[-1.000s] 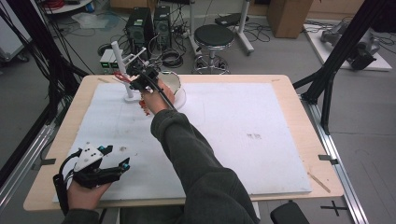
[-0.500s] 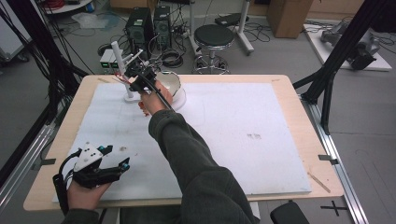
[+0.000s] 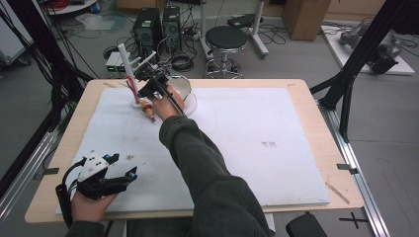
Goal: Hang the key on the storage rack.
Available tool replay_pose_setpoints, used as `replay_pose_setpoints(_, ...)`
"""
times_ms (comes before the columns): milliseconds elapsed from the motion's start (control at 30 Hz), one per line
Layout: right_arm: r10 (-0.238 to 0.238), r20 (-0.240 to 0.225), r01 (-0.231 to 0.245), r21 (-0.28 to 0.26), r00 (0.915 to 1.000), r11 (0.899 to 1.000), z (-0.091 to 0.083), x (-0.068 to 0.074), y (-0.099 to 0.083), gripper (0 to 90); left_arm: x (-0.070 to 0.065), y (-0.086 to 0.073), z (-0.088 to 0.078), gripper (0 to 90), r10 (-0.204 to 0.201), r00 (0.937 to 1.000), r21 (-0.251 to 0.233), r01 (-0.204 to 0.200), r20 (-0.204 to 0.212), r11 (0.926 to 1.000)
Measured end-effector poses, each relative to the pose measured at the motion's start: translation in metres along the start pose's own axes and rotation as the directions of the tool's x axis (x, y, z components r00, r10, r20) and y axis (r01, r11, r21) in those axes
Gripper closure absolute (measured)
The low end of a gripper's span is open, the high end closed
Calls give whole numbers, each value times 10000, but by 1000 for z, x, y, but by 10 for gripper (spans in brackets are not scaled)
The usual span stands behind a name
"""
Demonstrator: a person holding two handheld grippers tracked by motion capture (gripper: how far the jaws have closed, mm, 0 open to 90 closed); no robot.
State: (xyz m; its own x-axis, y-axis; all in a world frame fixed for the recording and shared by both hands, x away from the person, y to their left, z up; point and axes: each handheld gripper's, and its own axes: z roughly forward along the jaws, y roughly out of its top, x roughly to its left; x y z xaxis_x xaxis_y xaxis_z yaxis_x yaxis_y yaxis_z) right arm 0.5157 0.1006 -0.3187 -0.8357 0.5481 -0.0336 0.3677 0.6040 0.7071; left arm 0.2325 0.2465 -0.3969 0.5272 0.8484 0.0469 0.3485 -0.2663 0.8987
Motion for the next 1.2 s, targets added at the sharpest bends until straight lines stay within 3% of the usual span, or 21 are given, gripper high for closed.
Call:
replay_pose_setpoints(267, 143, -369, -158, -407, 9992, 9990, -15, -5, -3, 665, 0, 0, 0, 258, -6, 10000, -12, 6, -16, 10000)
replay_pose_setpoints(600, 381, -976, -455, -751, 9945, 9961, -28, -20, -23, 600, -1, 0, 1, 257, 24, 10000, 41, -23, -13, 10000)
replay_pose_setpoints(1200, 788, -2105, -1100, -1408, 9744, 9839, -60, -45, -56, 496, -2, 1, 4, 258, 58, 10000, 185, -57, -34, 9998)
